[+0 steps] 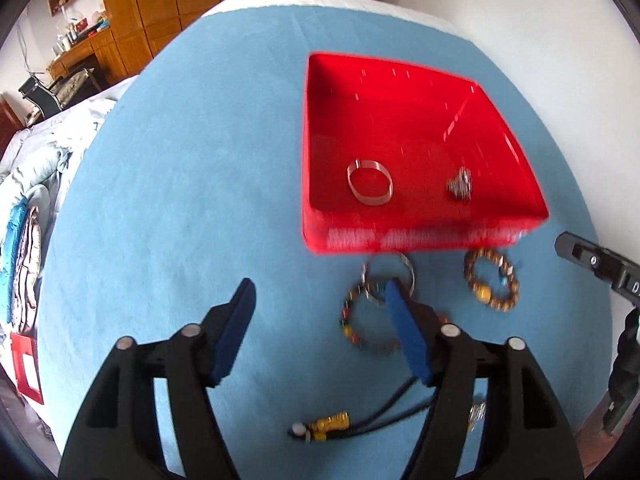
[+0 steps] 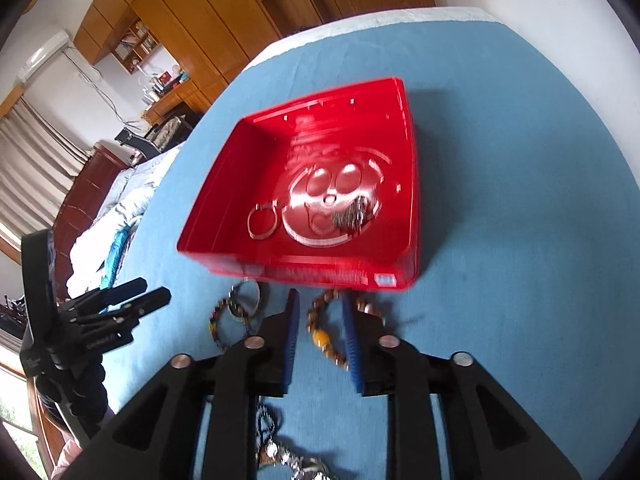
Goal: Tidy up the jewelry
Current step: 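Carry bangle and chain into the red tin and open both grippers, then grasp the multicolour bead bracelet with left gripper while right gripper approaches wooden bracelet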
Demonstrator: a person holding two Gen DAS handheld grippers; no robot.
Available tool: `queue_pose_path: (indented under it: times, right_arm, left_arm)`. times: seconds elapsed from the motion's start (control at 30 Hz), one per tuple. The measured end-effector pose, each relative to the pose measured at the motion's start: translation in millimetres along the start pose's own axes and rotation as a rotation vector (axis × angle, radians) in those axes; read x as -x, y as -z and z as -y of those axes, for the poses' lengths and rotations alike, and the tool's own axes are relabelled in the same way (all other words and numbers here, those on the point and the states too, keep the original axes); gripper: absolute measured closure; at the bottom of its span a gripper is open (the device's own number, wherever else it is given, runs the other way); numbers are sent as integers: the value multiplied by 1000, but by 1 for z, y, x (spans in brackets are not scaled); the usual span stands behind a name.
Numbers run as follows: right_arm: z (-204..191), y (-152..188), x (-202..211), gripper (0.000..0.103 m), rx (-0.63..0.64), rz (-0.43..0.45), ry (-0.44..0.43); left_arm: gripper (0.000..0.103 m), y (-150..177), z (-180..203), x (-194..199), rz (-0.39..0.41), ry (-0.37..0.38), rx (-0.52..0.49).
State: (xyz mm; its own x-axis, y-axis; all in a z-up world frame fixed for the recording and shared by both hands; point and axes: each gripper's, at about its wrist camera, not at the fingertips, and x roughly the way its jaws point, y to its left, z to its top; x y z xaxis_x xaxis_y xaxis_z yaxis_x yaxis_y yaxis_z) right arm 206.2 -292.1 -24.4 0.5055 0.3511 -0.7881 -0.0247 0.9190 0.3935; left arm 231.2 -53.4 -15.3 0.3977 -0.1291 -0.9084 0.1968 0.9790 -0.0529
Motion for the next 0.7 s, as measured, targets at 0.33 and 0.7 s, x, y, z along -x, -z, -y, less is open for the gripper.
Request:
queue_pose_path:
  times: [0.33,0.7]
  right_arm:
    - [3,33,-18,79,-18,-61,-4]
    - [3,36,-26,78,-10,-57,0]
  left_arm:
    - [31,32,6,-32,-99,14,14]
    - [51,25,-1,-60,-156,11,36]
